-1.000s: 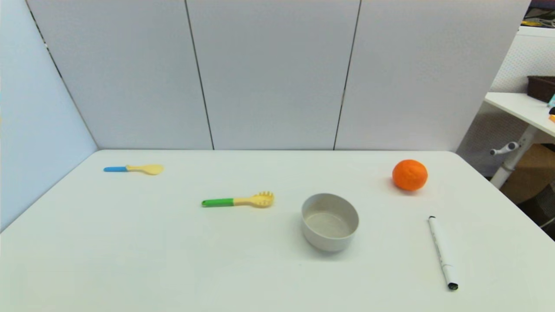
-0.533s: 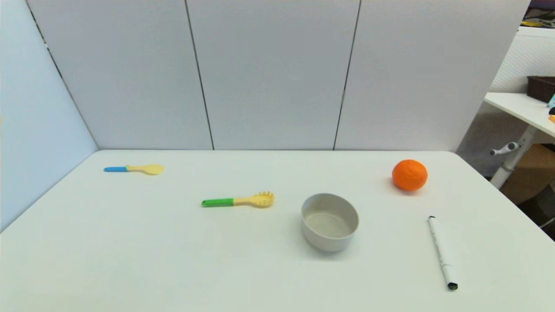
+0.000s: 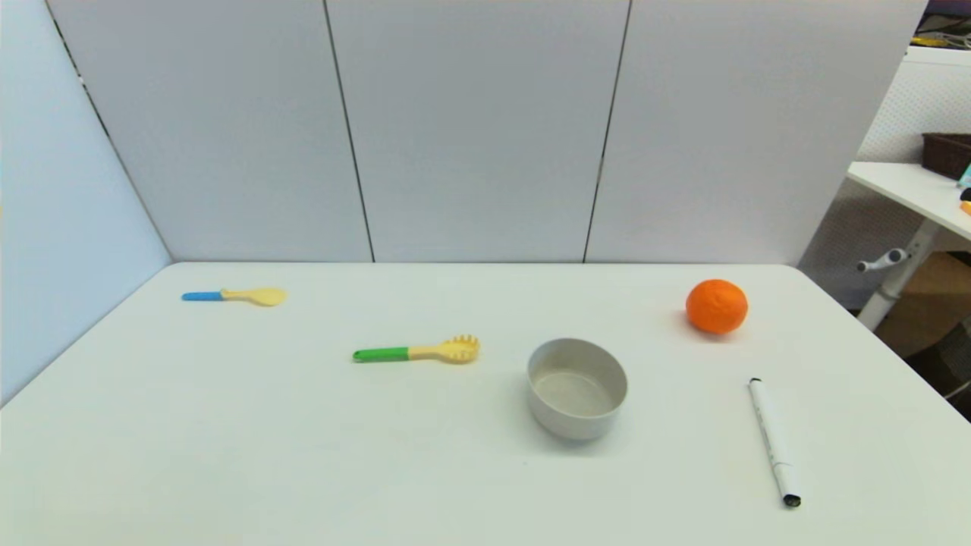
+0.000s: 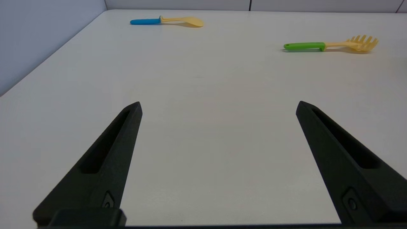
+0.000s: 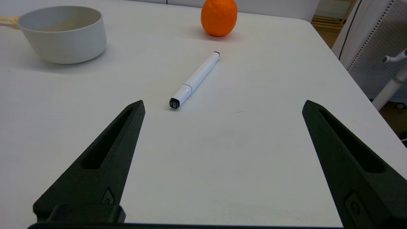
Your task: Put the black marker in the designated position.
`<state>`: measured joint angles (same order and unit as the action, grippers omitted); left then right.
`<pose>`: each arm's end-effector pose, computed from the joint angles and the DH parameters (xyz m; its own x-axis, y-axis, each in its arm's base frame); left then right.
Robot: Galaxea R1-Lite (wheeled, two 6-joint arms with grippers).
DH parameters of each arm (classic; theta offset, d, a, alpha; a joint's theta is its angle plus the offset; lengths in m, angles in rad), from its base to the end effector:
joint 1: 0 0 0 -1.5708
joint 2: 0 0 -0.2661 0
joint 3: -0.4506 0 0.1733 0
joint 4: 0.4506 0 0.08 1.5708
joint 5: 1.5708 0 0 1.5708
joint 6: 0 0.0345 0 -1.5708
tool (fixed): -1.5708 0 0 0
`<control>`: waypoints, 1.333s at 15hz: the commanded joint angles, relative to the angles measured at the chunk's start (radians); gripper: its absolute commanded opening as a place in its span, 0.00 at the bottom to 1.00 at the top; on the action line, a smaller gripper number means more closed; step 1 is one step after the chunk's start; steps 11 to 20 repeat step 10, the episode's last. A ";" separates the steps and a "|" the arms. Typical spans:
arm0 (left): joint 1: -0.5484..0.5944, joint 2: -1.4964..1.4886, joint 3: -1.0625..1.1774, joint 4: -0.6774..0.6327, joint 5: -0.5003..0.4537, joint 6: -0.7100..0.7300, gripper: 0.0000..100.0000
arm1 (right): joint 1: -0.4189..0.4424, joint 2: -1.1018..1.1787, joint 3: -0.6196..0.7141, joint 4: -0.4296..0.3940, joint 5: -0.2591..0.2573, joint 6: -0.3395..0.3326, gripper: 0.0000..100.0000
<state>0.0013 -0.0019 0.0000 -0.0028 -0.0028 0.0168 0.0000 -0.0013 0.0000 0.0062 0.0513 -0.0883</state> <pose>0.0043 -0.0001 0.0758 1.0000 -0.0015 0.0047 0.0014 0.9999 0.0168 0.0043 0.0018 0.0748 0.9987 0.0513 -0.0049 -0.0515 0.9948 -0.0879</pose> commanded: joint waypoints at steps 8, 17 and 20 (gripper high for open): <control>0.000 0.002 0.000 0.000 0.000 -0.001 1.00 | 0.000 0.001 0.000 0.000 0.001 0.005 1.00; 0.000 0.002 0.000 0.000 0.000 0.000 1.00 | 0.000 0.001 0.000 0.000 0.001 0.005 1.00; 0.000 0.002 0.000 0.000 0.000 0.000 1.00 | 0.000 0.001 0.000 0.000 0.001 0.005 1.00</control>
